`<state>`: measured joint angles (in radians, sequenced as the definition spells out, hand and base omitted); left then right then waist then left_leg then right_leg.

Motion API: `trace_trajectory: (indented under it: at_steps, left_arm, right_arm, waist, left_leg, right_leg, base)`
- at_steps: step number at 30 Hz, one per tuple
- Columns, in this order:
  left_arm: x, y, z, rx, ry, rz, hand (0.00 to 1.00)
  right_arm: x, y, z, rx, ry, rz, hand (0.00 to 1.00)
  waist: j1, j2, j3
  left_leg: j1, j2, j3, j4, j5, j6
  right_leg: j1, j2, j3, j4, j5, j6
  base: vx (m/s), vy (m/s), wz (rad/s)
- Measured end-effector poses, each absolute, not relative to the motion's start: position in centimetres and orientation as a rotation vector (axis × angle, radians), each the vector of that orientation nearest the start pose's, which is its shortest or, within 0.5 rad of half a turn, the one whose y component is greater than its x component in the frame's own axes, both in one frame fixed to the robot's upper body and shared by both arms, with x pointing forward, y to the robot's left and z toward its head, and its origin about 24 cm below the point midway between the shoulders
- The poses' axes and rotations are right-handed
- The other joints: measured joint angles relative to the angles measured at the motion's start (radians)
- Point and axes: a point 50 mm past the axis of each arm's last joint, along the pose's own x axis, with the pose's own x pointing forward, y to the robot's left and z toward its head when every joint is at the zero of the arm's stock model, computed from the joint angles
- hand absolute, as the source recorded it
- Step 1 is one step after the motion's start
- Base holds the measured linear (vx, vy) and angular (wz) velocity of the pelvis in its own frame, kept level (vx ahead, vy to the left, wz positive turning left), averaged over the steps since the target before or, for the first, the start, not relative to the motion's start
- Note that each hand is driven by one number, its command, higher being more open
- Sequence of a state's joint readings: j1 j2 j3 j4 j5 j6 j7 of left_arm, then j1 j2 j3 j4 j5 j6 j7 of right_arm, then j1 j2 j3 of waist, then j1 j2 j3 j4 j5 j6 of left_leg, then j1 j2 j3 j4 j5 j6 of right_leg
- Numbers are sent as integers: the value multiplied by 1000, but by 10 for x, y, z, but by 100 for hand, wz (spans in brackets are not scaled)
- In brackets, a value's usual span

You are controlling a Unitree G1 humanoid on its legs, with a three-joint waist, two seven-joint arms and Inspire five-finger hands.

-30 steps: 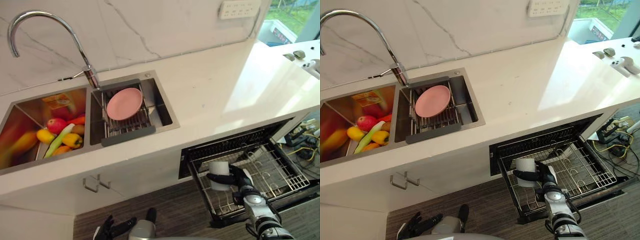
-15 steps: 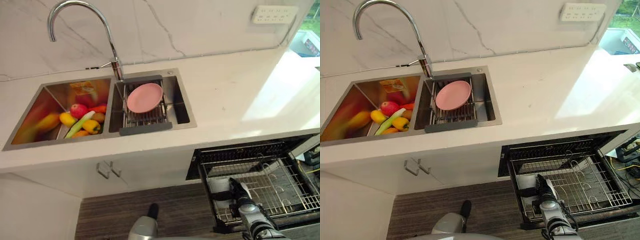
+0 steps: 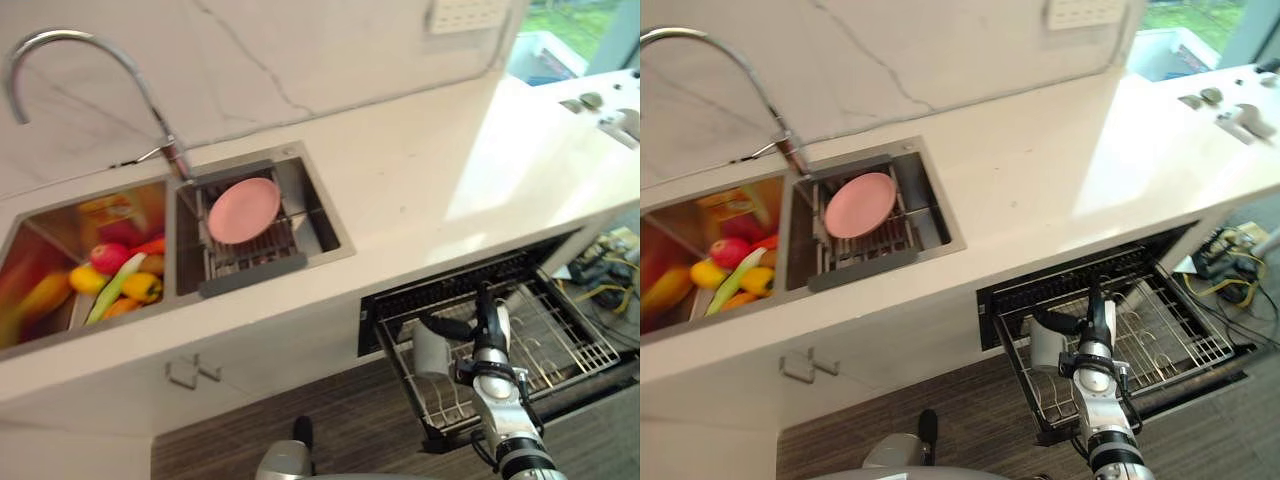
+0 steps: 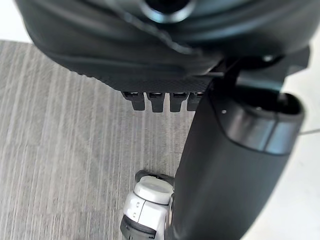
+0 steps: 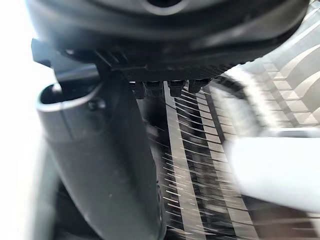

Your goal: Walk over to the sink, pick up the cup, carry it to the dishwasher, place the cup inside the dishwasher, then close the dishwasher door

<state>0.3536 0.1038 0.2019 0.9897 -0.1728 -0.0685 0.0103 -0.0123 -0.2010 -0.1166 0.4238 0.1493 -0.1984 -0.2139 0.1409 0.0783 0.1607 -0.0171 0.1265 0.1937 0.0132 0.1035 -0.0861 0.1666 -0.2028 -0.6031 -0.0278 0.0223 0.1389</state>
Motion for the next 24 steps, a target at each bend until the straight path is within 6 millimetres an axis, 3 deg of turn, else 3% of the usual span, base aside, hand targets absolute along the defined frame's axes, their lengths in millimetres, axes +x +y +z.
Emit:
trace_trajectory:
  at_steps: [3,8,11,13,15,17,18,21,23,24]
  left_arm:
    - [-7,224,-163,-148,1222,517,100]
    - [-2,212,-163,-247,1174,644,100]
    - [-1,208,-163,-275,1164,659,100]
    - [-1,203,-163,-285,1167,680,100]
    - [-3,201,-163,-291,1171,700,100]
    - [-3,194,-164,-310,1180,724,100]
    - [-2,194,-164,-306,1178,725,100]
    - [2,197,-163,-282,1173,714,100]
    - [2,198,-163,-262,1180,697,100]
    - [3,197,-164,-262,1187,689,100]
  right_arm:
    - [229,-228,-2,153,49,-326,100]
    - [226,-201,36,473,-195,-109,100]
    - [225,-177,83,652,-451,154,100]
    - [222,-163,98,712,-527,274,100]
    - [222,-145,105,760,-552,378,100]
    - [223,-109,112,809,-529,560,100]
    - [223,-103,114,816,-524,589,100]
    - [227,-93,118,808,-510,641,100]
    - [236,-100,117,773,-504,606,100]
    - [244,-110,114,756,-492,562,100]
  waist:
    - [-22,-4,-3]
    - [-37,-2,-4]
    - [-47,8,-26]
    - [-47,12,-49]
    - [-46,10,-65]
    - [-30,11,-77]
    - [-31,10,-78]
    - [-31,-2,-85]
    - [-32,-5,-88]
    - [-33,-13,-85]
  left_leg:
    - [-7,27,36,75,-46,-10]
    - [-61,109,39,313,-135,11]
    - [-49,126,37,311,-136,12]
    - [-32,116,33,253,-132,6]
    - [-31,103,11,225,-115,-20]
    - [-36,82,-3,215,-106,-30]
    - [-39,76,6,214,-103,-27]
    - [-70,42,29,212,-72,2]
    - [-74,11,43,172,-38,24]
    - [-62,-7,52,133,-31,51]
  right_leg:
    - [-1,14,51,-17,8,-6]
    - [32,64,106,-58,20,-28]
    - [37,76,113,-64,0,-41]
    - [27,74,110,-64,1,-40]
    - [12,66,114,-64,2,-39]
    - [-8,45,133,-64,10,-32]
    - [-10,39,130,-64,16,-30]
    - [-6,1,78,-63,31,-15]
    - [-1,-23,45,-62,37,-8]
    - [-1,-40,22,-55,48,-12]
  base:
    - [74,-51,-55]
    - [1,-62,-43]
    - [-30,-18,-10]
    - [-1,0,2]
    - [6,24,-6]
    - [18,69,-18]
    - [10,81,-1]
    - [-19,75,55]
    - [-37,71,61]
    - [-27,113,52]
